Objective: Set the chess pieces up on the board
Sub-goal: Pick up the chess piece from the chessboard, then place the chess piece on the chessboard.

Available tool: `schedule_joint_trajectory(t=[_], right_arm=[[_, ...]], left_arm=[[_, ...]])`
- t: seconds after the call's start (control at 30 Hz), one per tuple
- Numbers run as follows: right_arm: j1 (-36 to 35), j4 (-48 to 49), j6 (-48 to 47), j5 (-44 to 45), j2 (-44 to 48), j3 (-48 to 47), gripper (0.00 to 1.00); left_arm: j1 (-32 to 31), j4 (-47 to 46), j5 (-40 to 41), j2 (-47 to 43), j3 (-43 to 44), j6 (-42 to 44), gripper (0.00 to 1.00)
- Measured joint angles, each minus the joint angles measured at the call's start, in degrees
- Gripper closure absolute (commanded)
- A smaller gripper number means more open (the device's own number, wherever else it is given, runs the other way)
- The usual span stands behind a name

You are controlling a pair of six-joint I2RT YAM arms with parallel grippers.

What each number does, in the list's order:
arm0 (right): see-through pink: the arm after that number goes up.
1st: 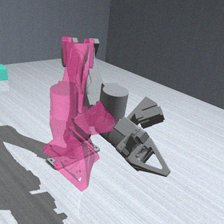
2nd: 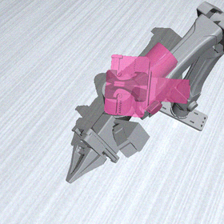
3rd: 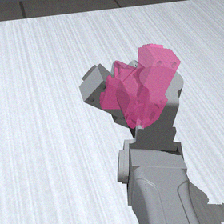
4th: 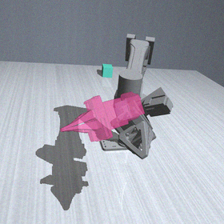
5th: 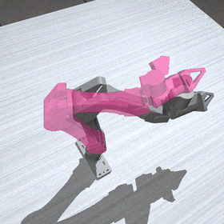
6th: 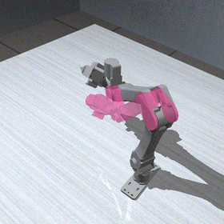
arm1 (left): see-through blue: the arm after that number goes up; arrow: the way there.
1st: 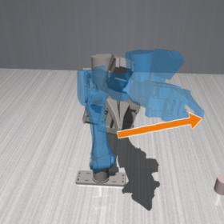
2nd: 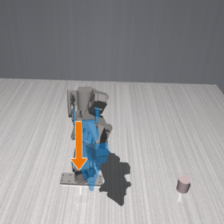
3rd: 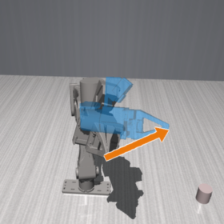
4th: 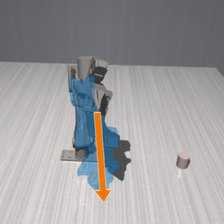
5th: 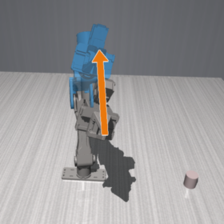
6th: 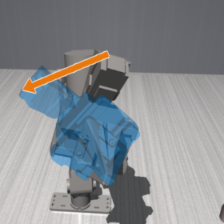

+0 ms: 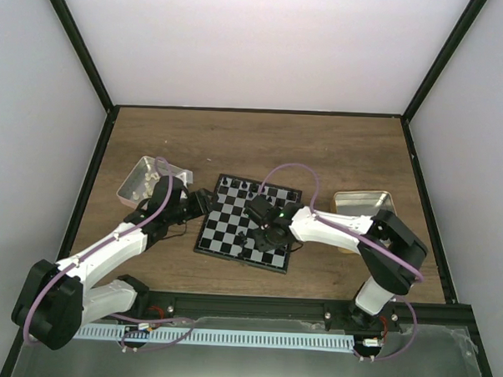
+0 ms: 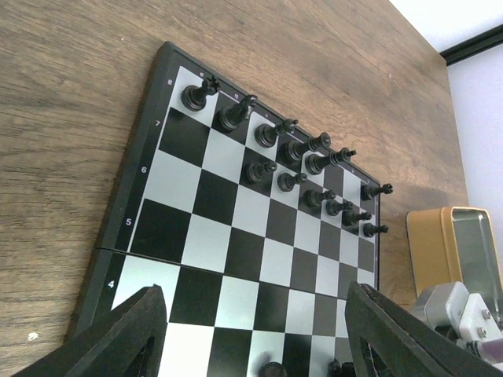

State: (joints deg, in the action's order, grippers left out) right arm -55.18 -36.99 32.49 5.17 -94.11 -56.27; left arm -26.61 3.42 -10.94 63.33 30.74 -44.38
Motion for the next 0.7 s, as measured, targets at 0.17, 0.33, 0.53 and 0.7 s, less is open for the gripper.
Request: schedule_joint_trajectory(t=[0.17, 0.33, 0.53, 0.7], right_arm=[[0.0, 2.5, 0.2, 1.6, 1.5, 0.9, 0.90], [-0.1, 9.1, -0.8, 4.2, 8.4, 3.4, 0.93], [-0.1, 23.8, -7.5, 6.4, 18.5, 8.4, 0.91], [-0.1, 35.7, -15.2, 6.4, 24.7, 11.6, 0.90]], left_arm=[[0.0, -1.3, -2.2, 0.0, 0.0, 0.1, 0.35], [0.0, -2.7, -6.4, 0.2, 0.5, 0.0, 0.35], [0.0, -5.5, -15.1, 0.1, 3.2, -1.5, 0.27], [0.0, -11.5, -23.3, -1.9, 5.0, -4.5, 0.25]])
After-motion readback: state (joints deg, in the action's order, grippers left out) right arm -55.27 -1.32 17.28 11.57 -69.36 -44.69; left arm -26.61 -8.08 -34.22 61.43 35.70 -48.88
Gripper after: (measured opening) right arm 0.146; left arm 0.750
